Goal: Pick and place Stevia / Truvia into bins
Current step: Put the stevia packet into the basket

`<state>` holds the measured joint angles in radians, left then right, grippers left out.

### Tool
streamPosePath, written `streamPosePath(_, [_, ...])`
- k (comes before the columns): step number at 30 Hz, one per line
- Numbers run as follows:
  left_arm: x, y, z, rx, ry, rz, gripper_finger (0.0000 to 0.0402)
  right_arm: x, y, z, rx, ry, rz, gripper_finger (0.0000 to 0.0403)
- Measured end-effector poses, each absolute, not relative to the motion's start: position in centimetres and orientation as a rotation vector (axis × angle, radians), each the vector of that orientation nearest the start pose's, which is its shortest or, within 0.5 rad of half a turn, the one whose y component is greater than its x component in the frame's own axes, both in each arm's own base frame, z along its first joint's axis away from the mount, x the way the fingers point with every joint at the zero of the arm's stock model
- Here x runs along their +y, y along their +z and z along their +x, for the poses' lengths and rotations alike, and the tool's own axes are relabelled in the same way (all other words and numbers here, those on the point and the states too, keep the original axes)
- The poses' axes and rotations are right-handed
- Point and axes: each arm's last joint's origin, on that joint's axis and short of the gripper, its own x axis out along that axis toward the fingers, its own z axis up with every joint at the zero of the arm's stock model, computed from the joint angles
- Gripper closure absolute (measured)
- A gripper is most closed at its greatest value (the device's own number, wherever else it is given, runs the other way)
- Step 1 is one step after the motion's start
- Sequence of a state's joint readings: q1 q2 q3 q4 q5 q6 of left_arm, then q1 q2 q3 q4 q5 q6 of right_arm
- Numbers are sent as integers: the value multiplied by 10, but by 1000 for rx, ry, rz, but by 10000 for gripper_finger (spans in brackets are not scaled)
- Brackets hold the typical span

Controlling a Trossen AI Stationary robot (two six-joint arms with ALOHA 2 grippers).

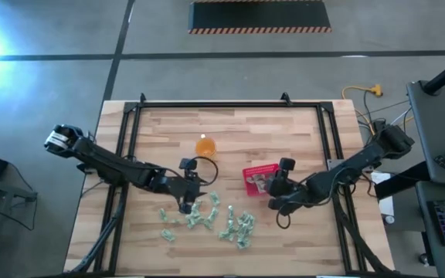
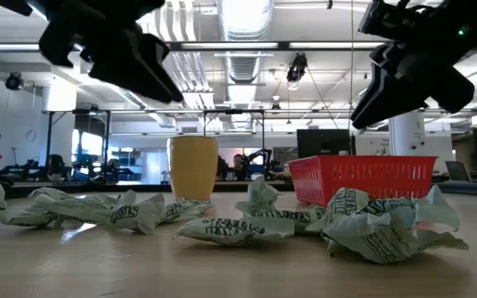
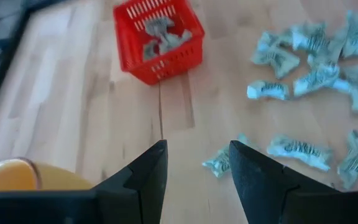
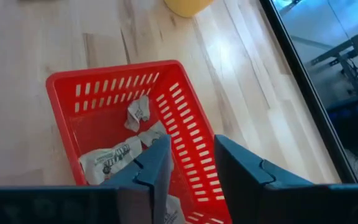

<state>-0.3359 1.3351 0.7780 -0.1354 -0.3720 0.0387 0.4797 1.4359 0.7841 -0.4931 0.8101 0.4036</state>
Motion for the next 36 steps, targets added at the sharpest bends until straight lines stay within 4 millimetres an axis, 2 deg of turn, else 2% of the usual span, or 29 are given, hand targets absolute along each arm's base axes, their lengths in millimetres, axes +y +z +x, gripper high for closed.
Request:
streamPosePath(3, [-82, 211, 265, 682, -15, 285, 246, 98, 189, 234, 818, -453, -319, 281])
streamPosePath(6, [-88, 202, 273, 682, -130, 296, 246, 99, 191, 234, 813, -444, -313, 280])
streamPosePath(11, [-95, 179, 289, 686, -230, 392, 246, 102, 190, 233, 845, -386, -306, 280])
streamPosePath(16, [-90, 165, 305, 737, -244, 488, 246, 106, 194, 235, 865, -315, -277, 280])
streamPosePath(20, [-85, 156, 313, 851, -270, 566, 246, 111, 200, 237, 868, -258, -262, 280])
streamPosePath(26, [-80, 154, 325, 984, -297, 585, 246, 118, 205, 237, 850, -227, -261, 287])
streamPosePath(36, [-65, 154, 336, 996, -335, 524, 246, 119, 206, 238, 848, -224, -262, 302])
